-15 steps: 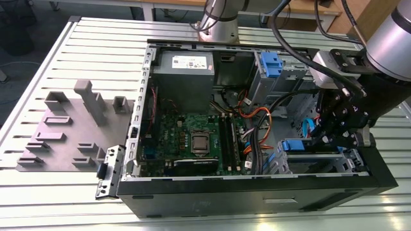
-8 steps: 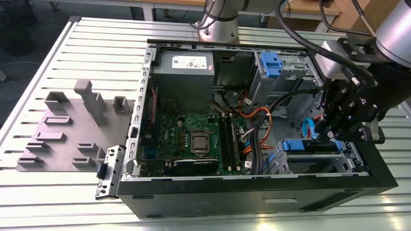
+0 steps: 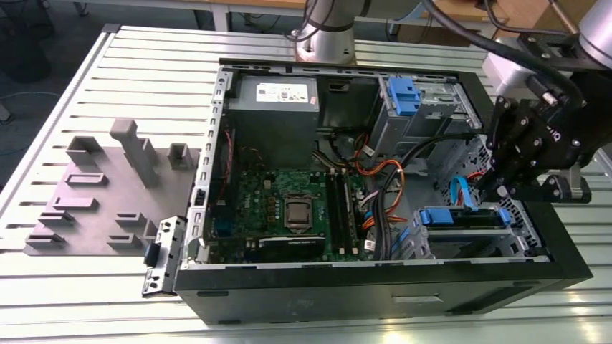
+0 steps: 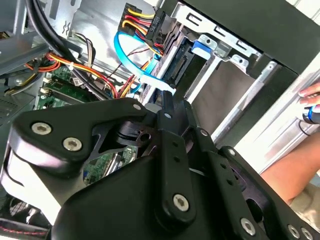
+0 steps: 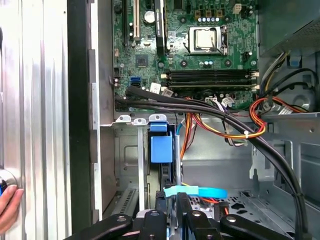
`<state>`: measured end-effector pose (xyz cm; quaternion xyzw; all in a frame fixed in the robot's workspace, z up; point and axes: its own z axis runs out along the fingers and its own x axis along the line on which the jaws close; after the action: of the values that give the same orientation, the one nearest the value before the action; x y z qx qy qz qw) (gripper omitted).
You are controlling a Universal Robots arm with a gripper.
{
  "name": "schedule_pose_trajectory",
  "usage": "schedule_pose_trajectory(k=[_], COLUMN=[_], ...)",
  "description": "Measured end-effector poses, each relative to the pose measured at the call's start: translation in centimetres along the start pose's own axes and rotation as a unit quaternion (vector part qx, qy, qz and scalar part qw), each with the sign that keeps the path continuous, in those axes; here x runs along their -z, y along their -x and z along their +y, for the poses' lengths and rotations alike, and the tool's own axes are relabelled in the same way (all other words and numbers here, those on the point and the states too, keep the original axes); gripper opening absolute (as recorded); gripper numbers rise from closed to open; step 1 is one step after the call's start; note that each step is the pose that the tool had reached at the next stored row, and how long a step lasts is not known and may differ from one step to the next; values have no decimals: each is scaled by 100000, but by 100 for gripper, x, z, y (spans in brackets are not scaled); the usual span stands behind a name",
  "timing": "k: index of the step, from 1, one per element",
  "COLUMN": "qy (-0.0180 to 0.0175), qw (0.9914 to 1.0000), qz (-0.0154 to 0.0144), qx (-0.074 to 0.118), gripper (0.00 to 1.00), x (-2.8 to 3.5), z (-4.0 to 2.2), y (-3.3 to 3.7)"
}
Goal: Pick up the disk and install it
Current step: 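Insert the first disk wire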
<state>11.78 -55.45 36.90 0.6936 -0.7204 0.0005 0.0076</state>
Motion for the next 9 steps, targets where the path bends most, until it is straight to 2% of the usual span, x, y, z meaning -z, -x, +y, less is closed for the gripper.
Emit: schedule_pose_trajectory(k=[2, 6, 9], qy=[1, 2, 1], qw=[100000, 100000, 100000], qz=[-4, -8, 1], qx=[-2, 8, 0], gripper=[24, 24, 24], x=[33, 34, 33], z=[1, -2, -32], y=[-1, 0, 0])
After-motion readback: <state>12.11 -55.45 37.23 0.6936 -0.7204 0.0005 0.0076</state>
